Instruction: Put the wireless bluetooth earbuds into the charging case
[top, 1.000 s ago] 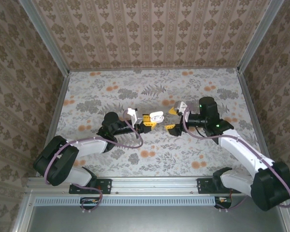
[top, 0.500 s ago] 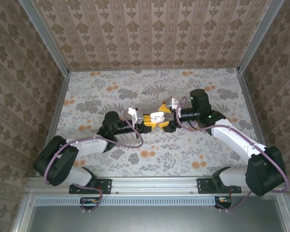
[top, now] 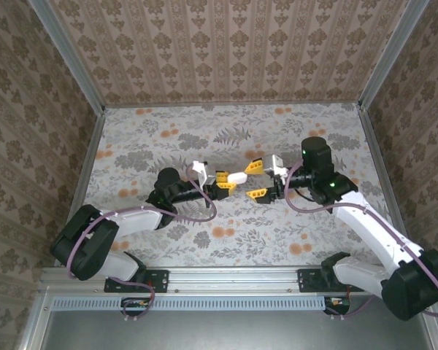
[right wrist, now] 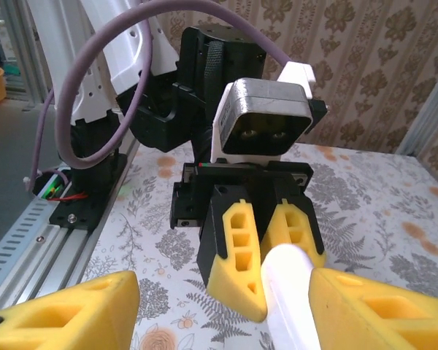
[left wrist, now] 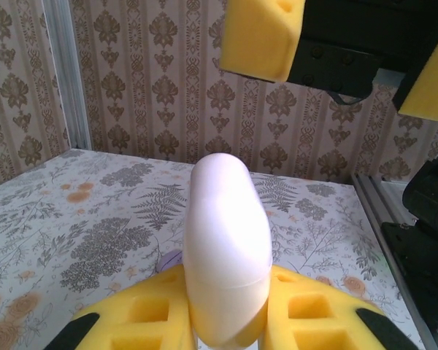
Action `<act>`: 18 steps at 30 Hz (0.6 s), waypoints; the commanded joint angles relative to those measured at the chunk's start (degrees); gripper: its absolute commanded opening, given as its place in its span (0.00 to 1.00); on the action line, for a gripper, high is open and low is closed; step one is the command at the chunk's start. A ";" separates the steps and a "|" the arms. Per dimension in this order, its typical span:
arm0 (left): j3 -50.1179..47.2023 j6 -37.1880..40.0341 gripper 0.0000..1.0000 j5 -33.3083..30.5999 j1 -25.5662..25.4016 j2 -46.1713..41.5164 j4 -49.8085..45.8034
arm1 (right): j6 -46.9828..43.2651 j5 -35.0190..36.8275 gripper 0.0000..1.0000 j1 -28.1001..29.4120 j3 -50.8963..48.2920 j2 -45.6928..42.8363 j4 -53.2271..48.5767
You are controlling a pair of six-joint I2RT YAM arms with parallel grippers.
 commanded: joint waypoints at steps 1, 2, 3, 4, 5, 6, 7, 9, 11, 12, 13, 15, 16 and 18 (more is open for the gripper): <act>0.17 -1.96 0.21 1.93 0.31 -2.27 1.03 | -0.13 3.09 0.68 -1.57 -2.11 -1.44 -2.11; 0.02 -1.88 0.21 2.64 0.29 -2.61 1.03 | 0.16 3.79 0.69 -1.88 -2.34 -1.37 -1.49; -0.10 -1.75 0.21 3.21 0.23 -2.91 1.05 | 0.32 4.14 0.70 -1.93 -2.37 -1.07 -0.96; -0.18 -1.53 0.21 3.70 0.11 -3.20 1.03 | 0.64 3.98 0.70 -1.88 -2.23 -0.48 -0.20; -0.19 -1.35 0.21 4.20 -0.06 -3.42 1.03 | 1.13 3.42 0.70 -1.92 -2.00 0.25 0.66; -0.19 -1.17 0.21 4.47 -0.16 -3.52 1.05 | 1.33 2.67 0.70 -1.84 -1.59 1.07 0.91; -0.14 -1.12 0.21 4.70 -0.32 -3.62 1.05 | 1.45 1.86 0.70 -1.85 -0.99 2.00 0.86; -0.03 -1.06 0.21 4.87 -0.59 -3.74 0.95 | 1.30 0.57 0.68 -1.54 0.27 3.68 0.42; 0.07 -0.79 0.21 4.70 -0.94 -3.87 0.65 | 1.20 -0.61 0.66 -1.02 1.08 5.06 0.49; 0.12 -0.73 0.21 4.57 -1.06 -3.88 0.49 | 0.95 -1.26 0.65 -0.80 1.41 5.59 0.45; 0.15 -0.50 0.21 4.40 -1.28 -3.97 0.32 | 0.25 -2.46 0.62 -0.55 1.86 6.18 0.14; 0.16 -0.30 0.21 4.15 -1.53 -4.16 -0.14 | -0.67 -3.65 0.59 -0.11 2.59 7.26 -0.45; 0.16 -0.20 0.21 4.01 -1.63 -4.22 -0.32 | -0.81 -3.98 0.57 0.07 2.87 7.70 -0.48; 0.24 -0.03 0.21 3.93 -1.71 -4.40 -0.46 | -0.90 -4.84 0.53 0.33 3.25 8.59 -0.30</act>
